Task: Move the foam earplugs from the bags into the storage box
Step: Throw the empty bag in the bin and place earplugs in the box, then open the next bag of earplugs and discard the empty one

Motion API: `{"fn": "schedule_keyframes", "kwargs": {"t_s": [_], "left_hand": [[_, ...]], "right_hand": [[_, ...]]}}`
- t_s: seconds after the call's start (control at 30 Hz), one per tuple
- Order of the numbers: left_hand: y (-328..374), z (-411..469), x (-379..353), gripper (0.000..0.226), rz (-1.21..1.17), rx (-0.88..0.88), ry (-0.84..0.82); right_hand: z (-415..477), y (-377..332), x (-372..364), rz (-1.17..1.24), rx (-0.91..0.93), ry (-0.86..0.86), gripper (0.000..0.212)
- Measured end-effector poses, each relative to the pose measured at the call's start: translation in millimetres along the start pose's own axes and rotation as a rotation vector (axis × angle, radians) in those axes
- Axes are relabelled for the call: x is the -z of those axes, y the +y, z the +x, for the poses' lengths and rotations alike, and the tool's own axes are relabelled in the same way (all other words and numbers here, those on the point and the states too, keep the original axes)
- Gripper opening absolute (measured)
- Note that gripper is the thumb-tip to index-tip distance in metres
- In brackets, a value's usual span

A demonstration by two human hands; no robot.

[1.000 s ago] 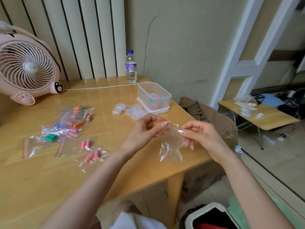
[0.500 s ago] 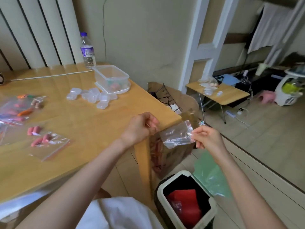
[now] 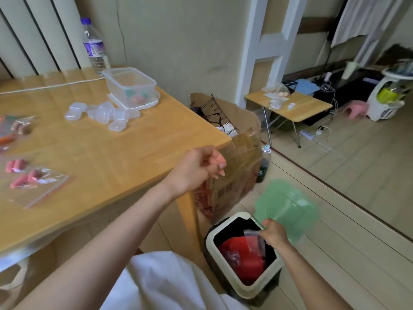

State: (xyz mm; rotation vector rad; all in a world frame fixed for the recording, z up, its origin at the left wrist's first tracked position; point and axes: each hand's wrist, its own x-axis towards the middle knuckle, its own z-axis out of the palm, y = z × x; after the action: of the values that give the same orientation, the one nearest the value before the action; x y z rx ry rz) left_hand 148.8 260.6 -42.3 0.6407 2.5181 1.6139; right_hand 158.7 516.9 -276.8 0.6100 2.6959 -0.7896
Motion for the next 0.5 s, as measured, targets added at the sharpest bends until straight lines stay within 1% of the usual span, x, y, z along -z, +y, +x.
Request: {"fn": "schedule_keyframes", "kwargs": {"t_s": [0.1, 0.13, 0.23, 0.33, 0.43, 0.5], "left_hand": [[0.8, 0.8, 2.9, 0.012, -0.001, -0.016, 0.013], [1.3, 0.9, 4.8, 0.012, -0.002, -0.018, 0.021], [2.4, 1.0, 13.2, 0.014, -0.011, -0.019, 0.048], [2.8, -0.6, 26.1, 0.019, -0.013, -0.032, 0.093], [3.5, -3.7, 43.8, 0.014, -0.021, -0.054, 0.159], [2.3, -6.3, 58.0, 0.010, -0.006, -0.060, 0.235]], "right_hand": [[2.6, -7.8, 2.6, 0.097, 0.011, 0.037, 0.032], [2.6, -17.0, 9.4, 0.149, 0.035, 0.059, 0.033], [-5.5, -57.5, 42.6, 0.365, 0.138, 0.127, 0.024], [-33.4, -112.4, 93.0, 0.619, 0.318, 0.225, 0.019], [-69.7, -168.0, 140.3, 0.737, 0.517, 0.395, 0.015], [-89.6, -203.0, 160.2, 0.778, 0.632, 0.448, 0.014]]}}
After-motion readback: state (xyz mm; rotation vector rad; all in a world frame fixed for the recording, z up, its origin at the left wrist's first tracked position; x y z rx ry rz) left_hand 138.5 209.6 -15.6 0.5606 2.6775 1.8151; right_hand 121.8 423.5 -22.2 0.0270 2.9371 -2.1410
